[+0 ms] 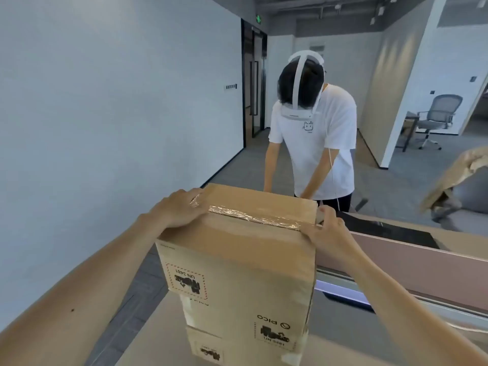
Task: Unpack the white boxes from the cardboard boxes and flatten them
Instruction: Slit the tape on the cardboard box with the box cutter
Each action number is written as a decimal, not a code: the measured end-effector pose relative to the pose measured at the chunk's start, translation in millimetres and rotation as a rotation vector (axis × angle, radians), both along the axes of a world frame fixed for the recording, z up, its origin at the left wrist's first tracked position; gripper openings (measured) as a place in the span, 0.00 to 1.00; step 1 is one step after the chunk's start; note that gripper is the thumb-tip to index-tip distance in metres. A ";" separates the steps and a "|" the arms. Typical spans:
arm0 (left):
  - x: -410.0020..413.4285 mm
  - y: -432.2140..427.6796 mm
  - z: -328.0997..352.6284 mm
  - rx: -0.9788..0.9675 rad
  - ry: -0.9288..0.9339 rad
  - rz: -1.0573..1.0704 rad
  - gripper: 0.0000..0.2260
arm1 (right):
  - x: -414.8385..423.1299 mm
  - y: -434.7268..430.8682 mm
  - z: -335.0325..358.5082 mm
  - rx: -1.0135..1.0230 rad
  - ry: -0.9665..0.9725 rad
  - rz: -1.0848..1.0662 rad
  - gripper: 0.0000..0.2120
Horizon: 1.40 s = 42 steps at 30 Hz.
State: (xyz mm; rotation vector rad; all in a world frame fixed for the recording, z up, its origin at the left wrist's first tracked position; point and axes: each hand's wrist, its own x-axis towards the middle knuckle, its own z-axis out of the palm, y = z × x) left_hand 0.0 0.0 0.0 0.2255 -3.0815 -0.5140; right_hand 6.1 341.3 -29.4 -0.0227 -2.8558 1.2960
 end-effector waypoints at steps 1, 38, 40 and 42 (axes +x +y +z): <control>-4.7 -1.3 -2.2 0.024 -0.035 -0.007 0.29 | -2.1 -1.5 -3.6 -0.050 -0.039 -0.030 0.32; 57.2 303.5 10.0 0.301 0.185 -0.238 0.33 | 126.3 257.3 -28.4 -0.701 0.069 -0.286 0.23; 67.9 331.5 -9.0 0.297 0.174 -0.255 0.31 | 142.7 286.0 -47.7 -0.694 0.042 -0.325 0.23; 79.9 354.8 -32.1 0.311 0.137 -0.267 0.34 | 160.6 309.7 -67.8 -0.684 0.017 -0.356 0.21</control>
